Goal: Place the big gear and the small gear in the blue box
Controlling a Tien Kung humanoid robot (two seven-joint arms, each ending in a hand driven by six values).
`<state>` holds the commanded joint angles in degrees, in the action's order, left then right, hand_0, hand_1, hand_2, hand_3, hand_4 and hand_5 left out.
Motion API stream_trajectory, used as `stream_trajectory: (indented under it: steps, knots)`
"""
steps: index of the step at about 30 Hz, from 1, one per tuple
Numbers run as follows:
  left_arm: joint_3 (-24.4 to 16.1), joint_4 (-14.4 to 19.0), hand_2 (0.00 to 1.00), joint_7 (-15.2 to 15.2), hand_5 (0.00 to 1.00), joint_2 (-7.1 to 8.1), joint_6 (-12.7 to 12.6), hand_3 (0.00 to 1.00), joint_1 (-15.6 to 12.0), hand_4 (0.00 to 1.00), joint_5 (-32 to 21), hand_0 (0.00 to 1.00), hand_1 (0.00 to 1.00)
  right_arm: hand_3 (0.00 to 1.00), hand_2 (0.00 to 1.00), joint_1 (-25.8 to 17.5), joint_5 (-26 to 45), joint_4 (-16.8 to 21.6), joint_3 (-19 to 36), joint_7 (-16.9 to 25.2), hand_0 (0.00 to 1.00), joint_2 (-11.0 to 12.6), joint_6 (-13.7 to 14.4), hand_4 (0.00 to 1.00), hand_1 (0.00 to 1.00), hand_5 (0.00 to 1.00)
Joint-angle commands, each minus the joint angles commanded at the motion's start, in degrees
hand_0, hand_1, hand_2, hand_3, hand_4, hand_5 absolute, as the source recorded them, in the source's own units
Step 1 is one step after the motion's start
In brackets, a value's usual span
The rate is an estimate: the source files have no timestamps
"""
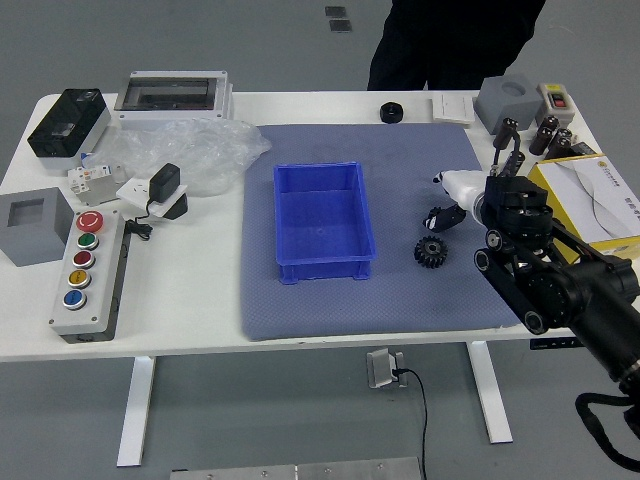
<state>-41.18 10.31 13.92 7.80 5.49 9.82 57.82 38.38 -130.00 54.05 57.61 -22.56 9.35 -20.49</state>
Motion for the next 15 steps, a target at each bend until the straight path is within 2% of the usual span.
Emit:
stream_trajectory:
  steps: [1,2,13,14,15]
  knots:
    - [0.0,0.0,0.770,0.0,0.176,0.00,0.0,0.706,0.0,0.467,0.0,0.804,0.778,0.850,0.747,0.0,0.0,-0.1,-0.1,0.0,0.741,0.0,0.0,0.724,0.676,0.430]
    - [0.0,0.0,0.770,0.0,0.176,-0.01,0.0,0.706,0.0,0.466,0.0,0.803,0.777,0.808,0.704,-0.1,0.0,-0.1,-0.1,0.0,0.716,0.0,0.1,0.714,0.644,0.428]
    - [0.2,0.0,0.770,0.0,0.176,-0.04,0.0,0.706,0.0,0.466,0.0,0.804,0.777,0.777,0.697,-0.3,0.0,-1.0,-0.4,0.2,0.707,-0.1,0.2,0.708,0.639,0.427]
    - [0.2,0.0,0.770,0.0,0.176,-0.04,0.0,0.706,0.0,0.466,0.0,0.803,0.777,0.725,0.680,-0.3,0.0,-1.1,-0.4,0.2,0.689,-0.1,0.3,0.688,0.624,0.417]
    - [0.2,0.0,0.770,0.0,0.176,-0.04,0.0,0.706,0.0,0.466,0.0,0.803,0.777,0.725,0.680,-0.4,0.0,-1.2,-0.5,0.2,0.689,-0.2,0.3,0.688,0.624,0.417]
